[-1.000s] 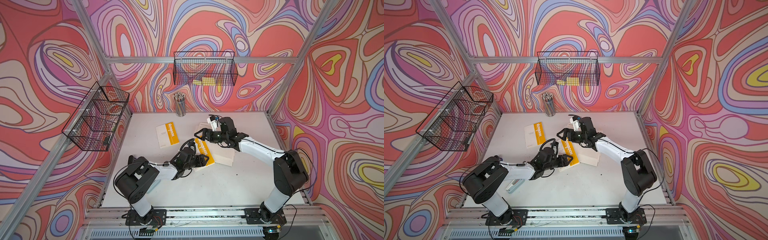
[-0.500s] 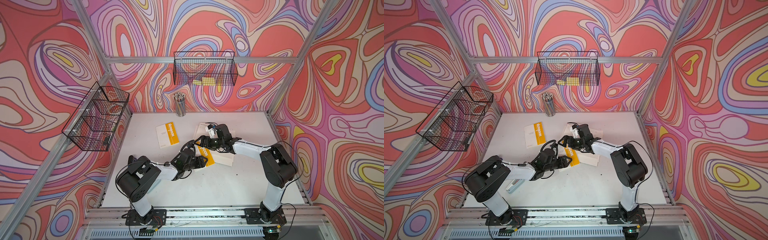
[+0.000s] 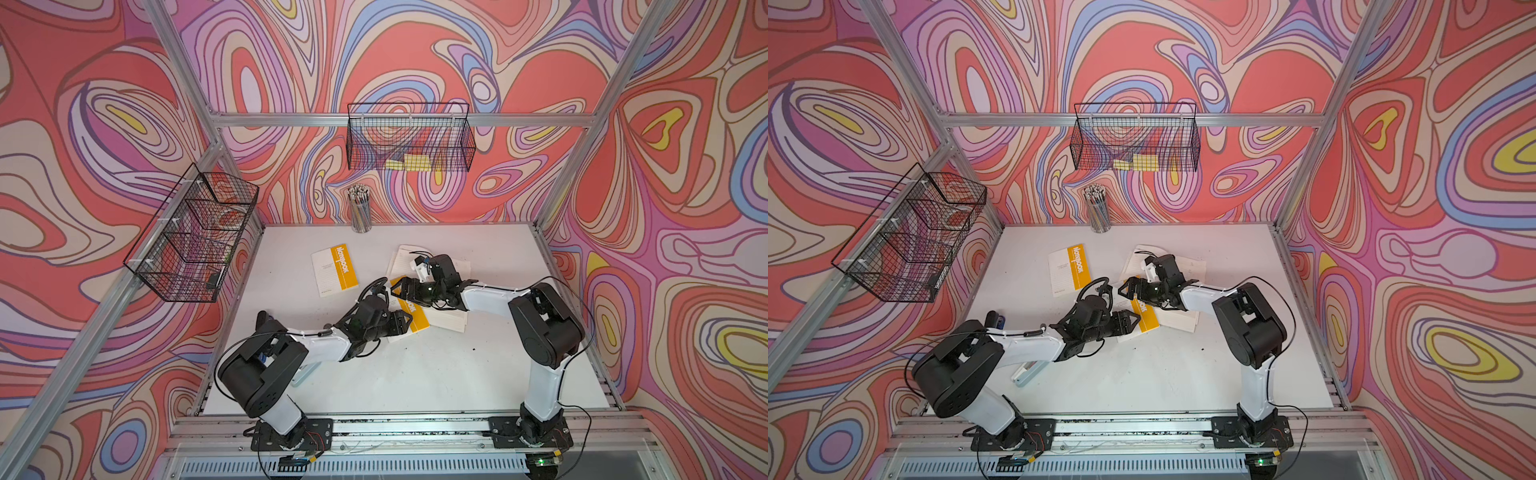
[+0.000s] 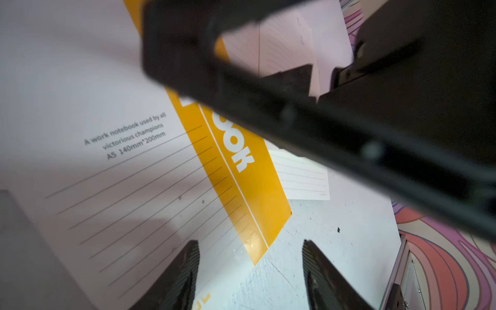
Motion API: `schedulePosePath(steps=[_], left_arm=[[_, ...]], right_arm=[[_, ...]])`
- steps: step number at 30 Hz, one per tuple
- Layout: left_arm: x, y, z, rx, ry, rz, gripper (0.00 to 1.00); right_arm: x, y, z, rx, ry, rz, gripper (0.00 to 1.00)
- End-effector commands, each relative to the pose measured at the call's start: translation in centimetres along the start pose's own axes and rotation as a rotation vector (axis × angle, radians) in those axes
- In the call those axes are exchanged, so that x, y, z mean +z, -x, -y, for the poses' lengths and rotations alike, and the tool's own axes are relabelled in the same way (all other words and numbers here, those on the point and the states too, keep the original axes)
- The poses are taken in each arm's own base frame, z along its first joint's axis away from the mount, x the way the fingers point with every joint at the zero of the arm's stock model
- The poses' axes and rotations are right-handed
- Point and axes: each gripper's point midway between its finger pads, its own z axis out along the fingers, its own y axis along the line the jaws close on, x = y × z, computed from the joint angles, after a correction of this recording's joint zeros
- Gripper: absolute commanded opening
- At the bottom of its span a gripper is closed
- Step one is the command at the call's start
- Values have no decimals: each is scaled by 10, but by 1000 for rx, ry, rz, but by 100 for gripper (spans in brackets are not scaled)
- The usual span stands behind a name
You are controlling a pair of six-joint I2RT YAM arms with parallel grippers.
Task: Close the notebook
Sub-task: Close the notebook, then pick up the notebook at the notebook.
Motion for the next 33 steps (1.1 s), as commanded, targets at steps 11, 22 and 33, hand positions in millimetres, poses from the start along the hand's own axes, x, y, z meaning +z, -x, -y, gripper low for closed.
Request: schedulePosePath(steps=[11,22,33], left_arm=[[-28,3,-36,-59,147,-25,59],[-30,7,-68,-228,174,11,46],[-20,4,-87,-328,158,35,40]], right_arm=[[7,-17,29,33,-32,-32,98],[6,-19,30,42,-29,-36,98],[5,-20,28,39,-27,-37,98]])
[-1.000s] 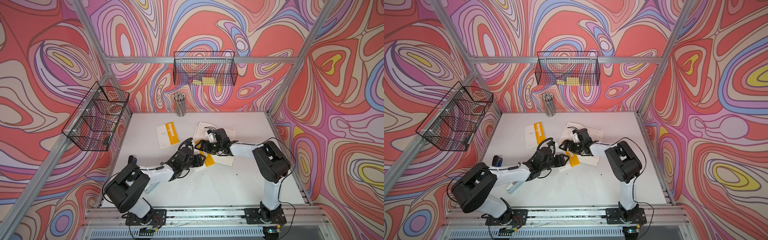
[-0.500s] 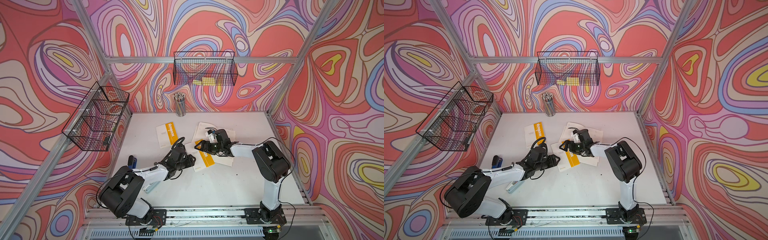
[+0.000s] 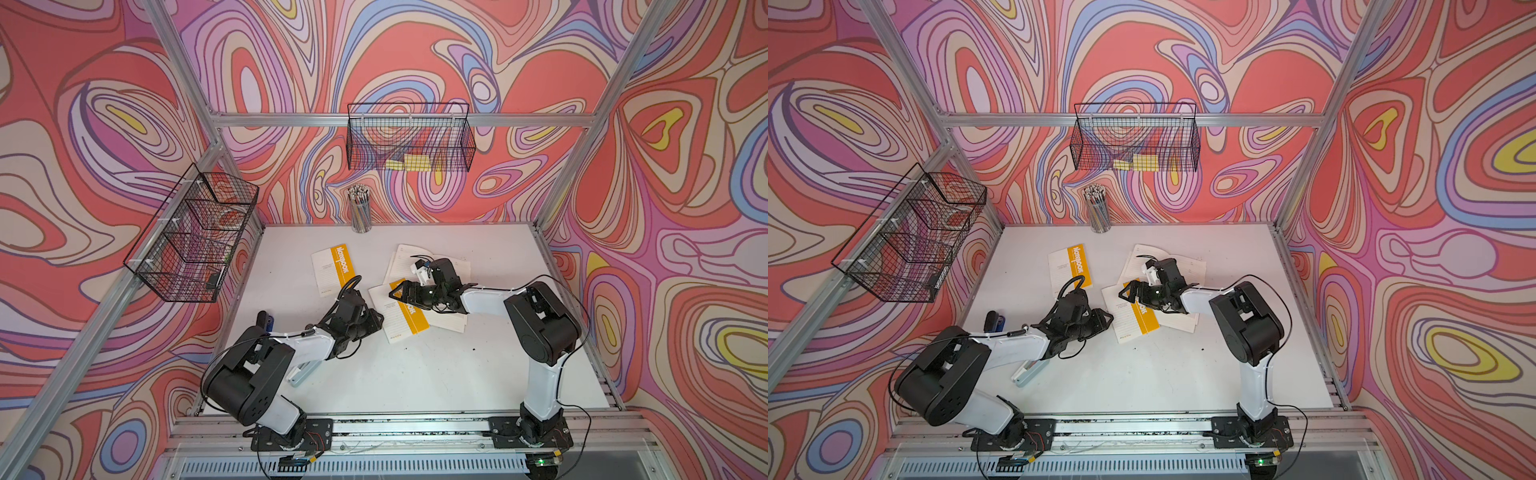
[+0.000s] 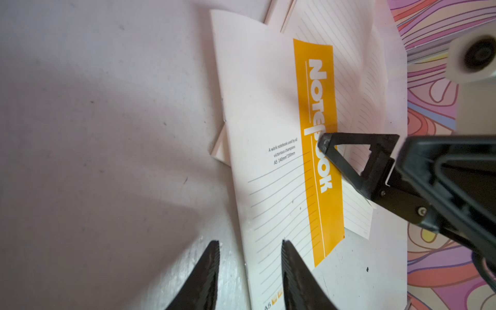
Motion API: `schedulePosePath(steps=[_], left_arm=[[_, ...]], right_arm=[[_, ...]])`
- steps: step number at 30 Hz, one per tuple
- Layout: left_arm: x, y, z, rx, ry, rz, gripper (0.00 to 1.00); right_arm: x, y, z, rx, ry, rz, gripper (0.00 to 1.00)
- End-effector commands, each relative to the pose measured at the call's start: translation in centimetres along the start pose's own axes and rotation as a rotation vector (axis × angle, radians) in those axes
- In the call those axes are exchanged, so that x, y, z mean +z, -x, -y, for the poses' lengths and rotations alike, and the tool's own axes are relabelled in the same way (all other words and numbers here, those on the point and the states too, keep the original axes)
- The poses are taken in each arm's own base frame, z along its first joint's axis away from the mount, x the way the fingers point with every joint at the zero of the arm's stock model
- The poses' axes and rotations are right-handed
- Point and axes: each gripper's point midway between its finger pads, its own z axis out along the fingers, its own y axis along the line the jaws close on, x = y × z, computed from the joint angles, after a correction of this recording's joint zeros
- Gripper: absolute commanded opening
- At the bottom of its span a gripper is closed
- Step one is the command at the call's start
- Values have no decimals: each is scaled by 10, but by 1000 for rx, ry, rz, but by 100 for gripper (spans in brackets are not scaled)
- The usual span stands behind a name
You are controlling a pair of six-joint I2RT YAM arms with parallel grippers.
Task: Close the notebook
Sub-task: Pick up the notebook at the notebook.
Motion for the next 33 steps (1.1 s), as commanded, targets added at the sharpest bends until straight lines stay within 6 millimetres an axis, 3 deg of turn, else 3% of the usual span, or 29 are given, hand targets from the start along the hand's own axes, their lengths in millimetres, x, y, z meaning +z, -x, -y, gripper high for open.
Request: schedulePosePath(steps=[1,22,33], left_arm=[[6,-6,-8,-62,-28,-2,39],[22,-14,-11,-209,-210,-2,36],[27,-18,-3,-210,-359,-5,22]], right_arm=[[2,-16,21,45,-52,-38,98],[1,-15,19,36,-47,-40,98],[1,-13,17,36,-46,-39,98]])
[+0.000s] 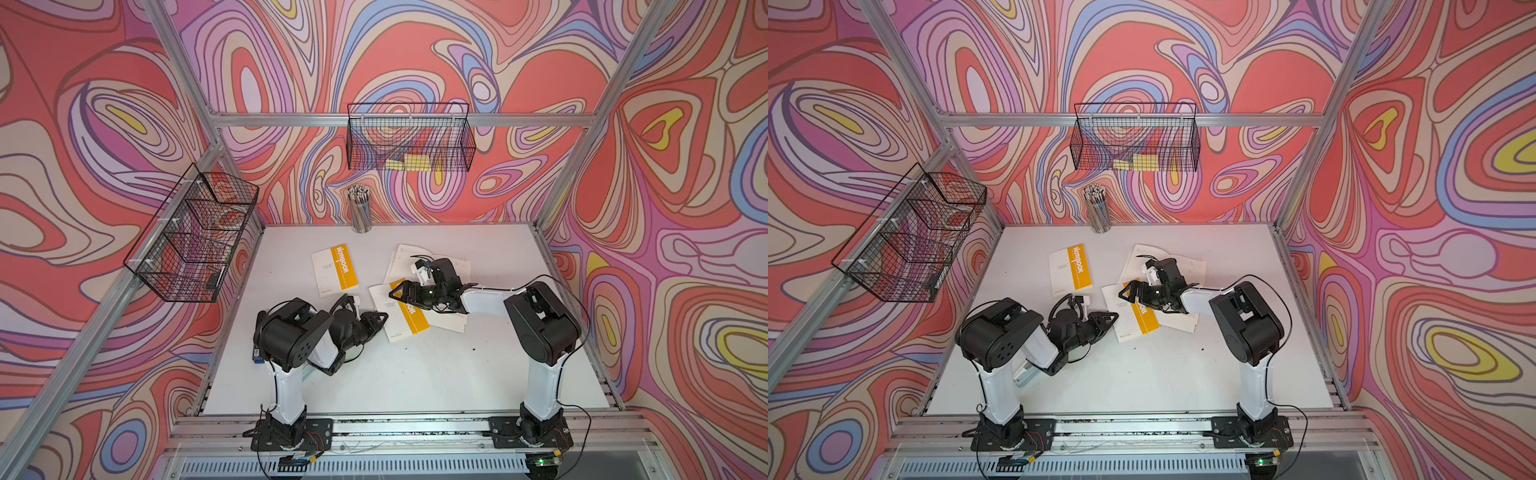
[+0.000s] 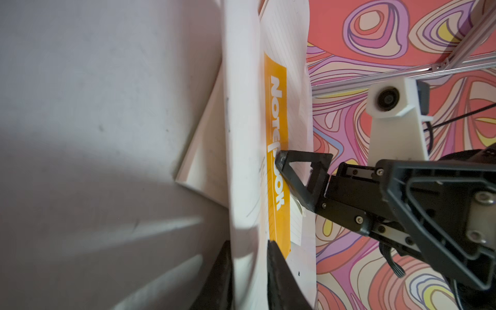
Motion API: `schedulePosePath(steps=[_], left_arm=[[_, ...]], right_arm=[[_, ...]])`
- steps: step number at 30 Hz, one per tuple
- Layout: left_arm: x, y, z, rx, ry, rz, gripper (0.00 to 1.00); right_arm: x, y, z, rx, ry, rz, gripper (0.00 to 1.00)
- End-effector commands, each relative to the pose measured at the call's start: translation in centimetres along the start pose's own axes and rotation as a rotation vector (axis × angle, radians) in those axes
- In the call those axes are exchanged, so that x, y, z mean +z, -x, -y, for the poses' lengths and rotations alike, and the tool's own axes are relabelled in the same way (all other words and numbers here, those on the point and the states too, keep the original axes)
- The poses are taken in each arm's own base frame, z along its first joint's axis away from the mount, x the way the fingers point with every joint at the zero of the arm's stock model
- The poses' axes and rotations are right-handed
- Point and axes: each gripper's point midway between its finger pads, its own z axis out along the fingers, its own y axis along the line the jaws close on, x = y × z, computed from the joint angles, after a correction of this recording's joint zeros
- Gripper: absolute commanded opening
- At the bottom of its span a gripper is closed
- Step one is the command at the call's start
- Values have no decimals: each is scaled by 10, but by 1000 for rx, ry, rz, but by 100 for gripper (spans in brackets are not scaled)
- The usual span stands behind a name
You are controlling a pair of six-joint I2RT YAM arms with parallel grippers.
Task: Close the notebook
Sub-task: Pick up the notebook at the notebook.
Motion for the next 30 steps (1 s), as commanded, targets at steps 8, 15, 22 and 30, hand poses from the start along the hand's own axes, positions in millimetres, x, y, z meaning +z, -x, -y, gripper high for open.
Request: schedulePosePath(steps=[8,15,22,30], left_arm=[[-6,-12,-17,-9,36,-36,11],[-5,-11,-12,1,22,-40,0],[-3,-13,-1,14,-11,-63,0],[-8,-7,29,75,-52,-68,0]], right_arm=[[2,-12,17,40,-43,-37,98],[-9,0,-4,-9,-11,-11,98],[-41,28,-53,-94,37,52,98],[-68,39,-84,-135,66,97,98]])
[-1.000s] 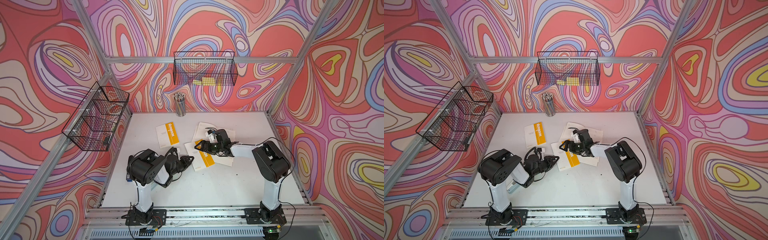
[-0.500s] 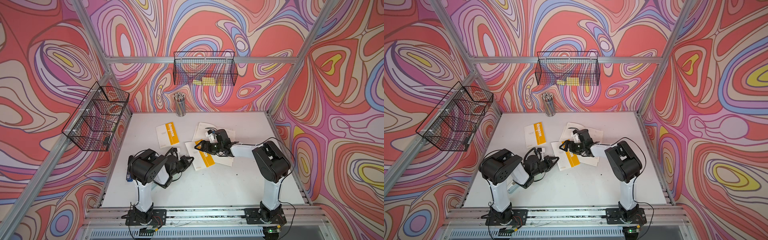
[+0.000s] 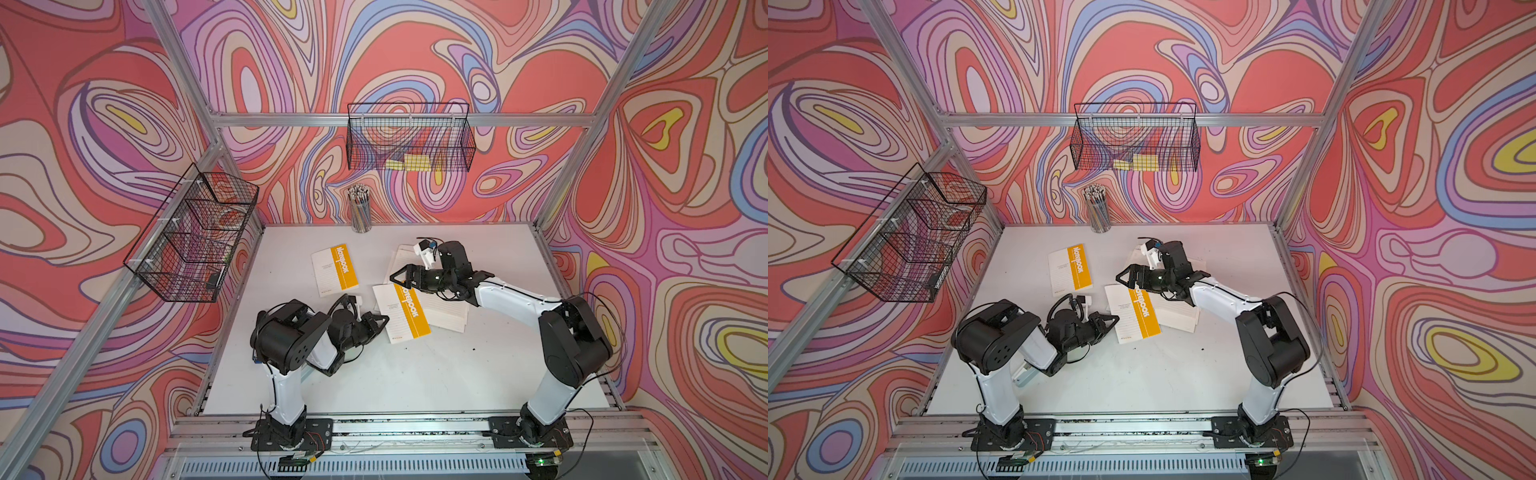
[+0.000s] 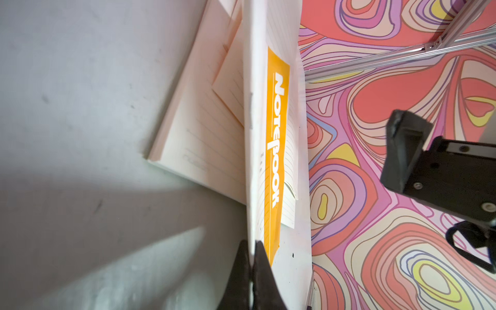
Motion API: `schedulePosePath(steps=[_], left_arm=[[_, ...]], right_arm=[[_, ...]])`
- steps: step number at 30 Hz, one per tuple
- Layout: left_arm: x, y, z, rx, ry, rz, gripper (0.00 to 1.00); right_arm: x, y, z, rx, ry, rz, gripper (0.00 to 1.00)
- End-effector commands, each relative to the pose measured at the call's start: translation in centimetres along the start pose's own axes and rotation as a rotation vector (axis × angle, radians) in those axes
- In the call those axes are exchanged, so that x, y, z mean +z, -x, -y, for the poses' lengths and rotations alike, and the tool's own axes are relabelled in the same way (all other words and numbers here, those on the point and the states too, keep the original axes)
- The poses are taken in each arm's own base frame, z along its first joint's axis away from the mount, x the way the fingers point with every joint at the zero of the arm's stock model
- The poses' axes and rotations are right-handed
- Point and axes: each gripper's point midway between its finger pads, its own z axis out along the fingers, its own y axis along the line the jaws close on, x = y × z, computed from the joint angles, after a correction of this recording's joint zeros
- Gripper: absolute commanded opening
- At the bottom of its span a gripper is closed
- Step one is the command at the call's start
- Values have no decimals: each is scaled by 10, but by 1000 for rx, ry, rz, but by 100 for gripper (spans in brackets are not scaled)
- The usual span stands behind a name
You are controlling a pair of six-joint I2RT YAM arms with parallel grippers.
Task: Close the notebook
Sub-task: Pick up the notebook at the notebook.
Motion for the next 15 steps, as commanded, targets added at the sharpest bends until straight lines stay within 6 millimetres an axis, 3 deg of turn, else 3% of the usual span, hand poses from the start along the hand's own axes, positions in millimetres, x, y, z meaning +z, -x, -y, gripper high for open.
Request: schedulePosePath(steps=[1,5,6,7,15], left_arm=[[0,4,22,64,-22,-21,0],[-1,13,44,205,48,-60,0],[-5,12,41,237,90,-71,0],[-3,25,62,305,93,-53,0],[-32,70,78,476,250,-7,0]], right_arm=[[-7,0,-2,-8,-10,-4,98],[-11,-2,-2,-14,-18,0,98],[-11,-2,-2,-14,-21,2,98],[-11,-3,-1,-12,-22,0,98],[-9,-4,3,-14,-30,-2,98]])
